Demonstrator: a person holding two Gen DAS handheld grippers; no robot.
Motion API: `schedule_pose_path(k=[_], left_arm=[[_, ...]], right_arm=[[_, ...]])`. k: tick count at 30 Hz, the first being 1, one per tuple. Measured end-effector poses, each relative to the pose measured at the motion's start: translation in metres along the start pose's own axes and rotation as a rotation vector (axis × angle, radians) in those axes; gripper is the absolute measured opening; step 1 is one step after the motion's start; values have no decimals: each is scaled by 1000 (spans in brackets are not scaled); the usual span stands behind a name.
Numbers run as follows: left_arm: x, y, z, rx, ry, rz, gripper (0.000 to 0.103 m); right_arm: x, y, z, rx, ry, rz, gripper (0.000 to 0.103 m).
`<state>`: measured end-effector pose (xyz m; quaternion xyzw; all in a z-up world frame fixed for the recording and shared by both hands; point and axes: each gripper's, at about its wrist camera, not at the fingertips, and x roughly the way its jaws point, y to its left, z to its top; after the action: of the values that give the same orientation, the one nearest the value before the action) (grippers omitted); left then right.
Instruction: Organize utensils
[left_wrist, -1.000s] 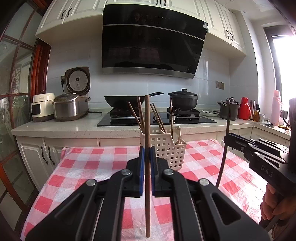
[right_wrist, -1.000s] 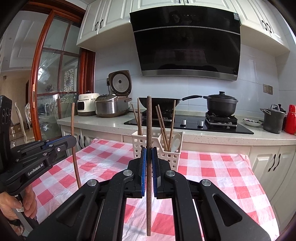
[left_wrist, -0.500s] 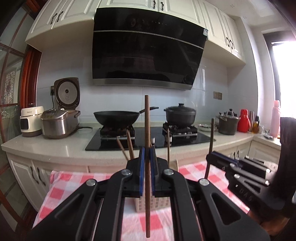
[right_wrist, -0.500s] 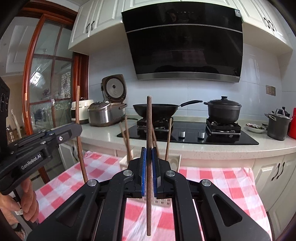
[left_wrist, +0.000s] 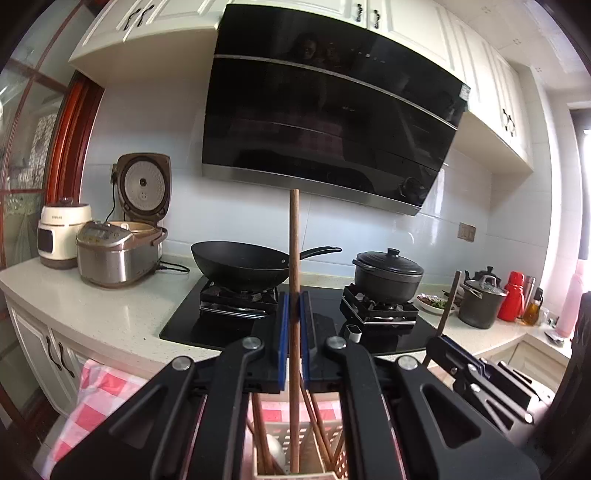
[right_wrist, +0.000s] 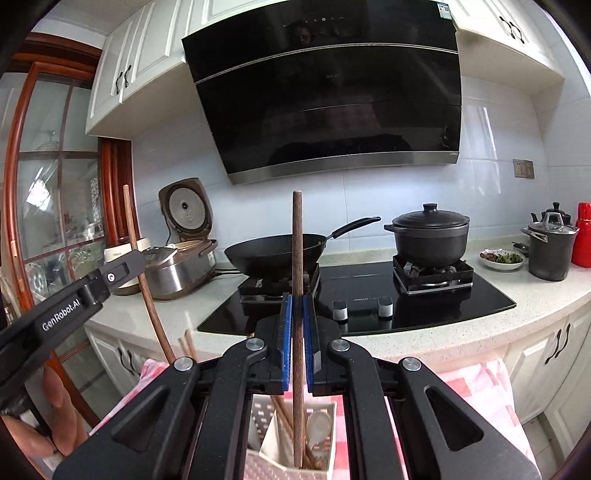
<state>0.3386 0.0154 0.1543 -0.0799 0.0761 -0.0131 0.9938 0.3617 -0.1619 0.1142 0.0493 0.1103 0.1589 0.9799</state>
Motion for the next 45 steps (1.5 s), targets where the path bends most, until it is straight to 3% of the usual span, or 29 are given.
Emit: schedule_pose_path(k=[6, 15, 19, 20, 21, 22, 24, 27, 30, 32, 38, 45], left_arm=[[26, 5, -27, -13, 51, 34, 6], [51, 19, -82, -16, 185, 49, 6], [49, 20, -97, 9, 204, 40, 9], [47, 21, -100, 20, 204, 40, 18], [43, 21, -101, 26, 197, 42, 32], [37, 23, -102, 29, 181, 47, 39], [26, 27, -100, 22, 145, 57, 61], [4, 37, -95, 6, 103, 95, 83], [-16, 44, -90, 16, 86, 116, 96], [-29, 46, -89, 35, 86, 108, 98], [-67, 49, -101, 102, 92, 131, 98], [-99, 49, -130, 110, 129, 60, 98]], right_arm=[[24, 1, -22, -29, 63, -26, 6], [48, -8, -62, -31, 194, 18, 6], [50, -14, -69, -5, 222, 44, 20], [48, -15, -69, -5, 222, 48, 34], [45, -16, -69, -2, 216, 53, 41], [41, -19, -68, 3, 206, 63, 49], [32, -22, -65, 7, 193, 77, 49], [16, -25, -59, 2, 172, 83, 49], [-1, -26, -57, -13, 156, 77, 52], [-10, -26, -58, -11, 156, 70, 61], [-41, -24, -78, 46, 173, 50, 70], [-77, -15, -107, 26, 191, 54, 75]])
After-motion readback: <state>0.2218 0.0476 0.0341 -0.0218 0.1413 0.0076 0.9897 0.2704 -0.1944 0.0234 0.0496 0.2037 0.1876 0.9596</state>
